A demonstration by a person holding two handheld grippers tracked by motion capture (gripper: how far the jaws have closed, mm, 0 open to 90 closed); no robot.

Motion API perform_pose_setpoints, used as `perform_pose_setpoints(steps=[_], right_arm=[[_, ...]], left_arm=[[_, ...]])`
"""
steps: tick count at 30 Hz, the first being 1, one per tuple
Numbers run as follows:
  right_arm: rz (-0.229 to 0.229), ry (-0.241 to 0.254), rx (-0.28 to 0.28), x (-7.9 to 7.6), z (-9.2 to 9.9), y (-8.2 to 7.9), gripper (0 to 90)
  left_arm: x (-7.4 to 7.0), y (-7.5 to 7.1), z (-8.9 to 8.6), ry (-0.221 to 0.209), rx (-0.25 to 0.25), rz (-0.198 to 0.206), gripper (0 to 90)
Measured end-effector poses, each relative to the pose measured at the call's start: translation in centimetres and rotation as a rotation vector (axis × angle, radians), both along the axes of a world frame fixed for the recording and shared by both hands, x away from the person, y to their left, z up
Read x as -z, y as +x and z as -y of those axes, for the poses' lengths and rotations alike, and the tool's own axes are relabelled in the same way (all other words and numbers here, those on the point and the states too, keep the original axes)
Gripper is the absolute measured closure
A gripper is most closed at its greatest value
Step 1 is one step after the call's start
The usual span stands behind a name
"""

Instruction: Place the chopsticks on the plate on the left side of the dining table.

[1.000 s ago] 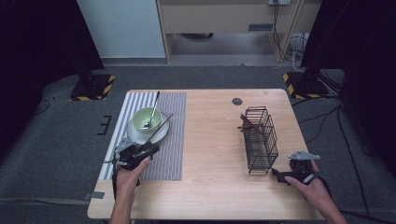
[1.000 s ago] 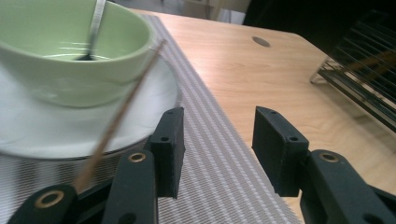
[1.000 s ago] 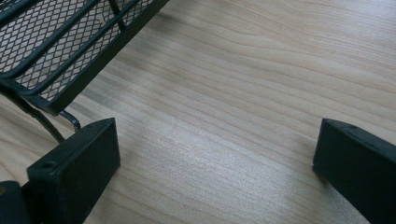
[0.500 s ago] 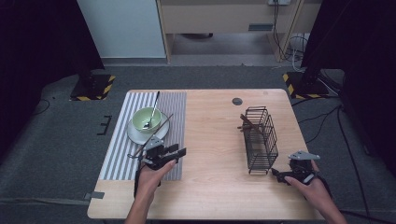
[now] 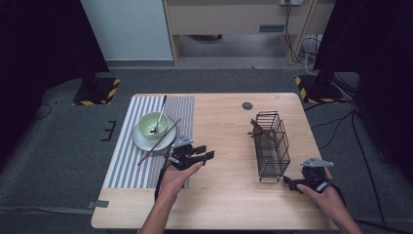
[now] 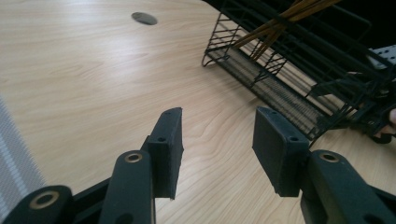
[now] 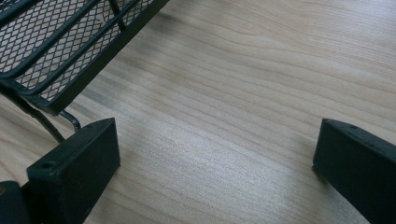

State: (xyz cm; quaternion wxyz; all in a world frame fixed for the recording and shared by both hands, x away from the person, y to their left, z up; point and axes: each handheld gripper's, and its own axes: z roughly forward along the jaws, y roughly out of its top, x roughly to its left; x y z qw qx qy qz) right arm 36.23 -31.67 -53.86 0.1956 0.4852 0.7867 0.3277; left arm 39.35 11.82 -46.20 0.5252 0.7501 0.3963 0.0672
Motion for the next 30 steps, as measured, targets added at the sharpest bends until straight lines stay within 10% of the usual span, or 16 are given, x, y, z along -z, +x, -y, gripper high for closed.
perform_pose_setpoints(steps=[30], right_arm=[[0.004,-0.004,0.0,0.0,0.0,0.0,0.6]], left_arm=[[-4.3,1.4,8.0,-0.039,0.115,0.07,49.6]])
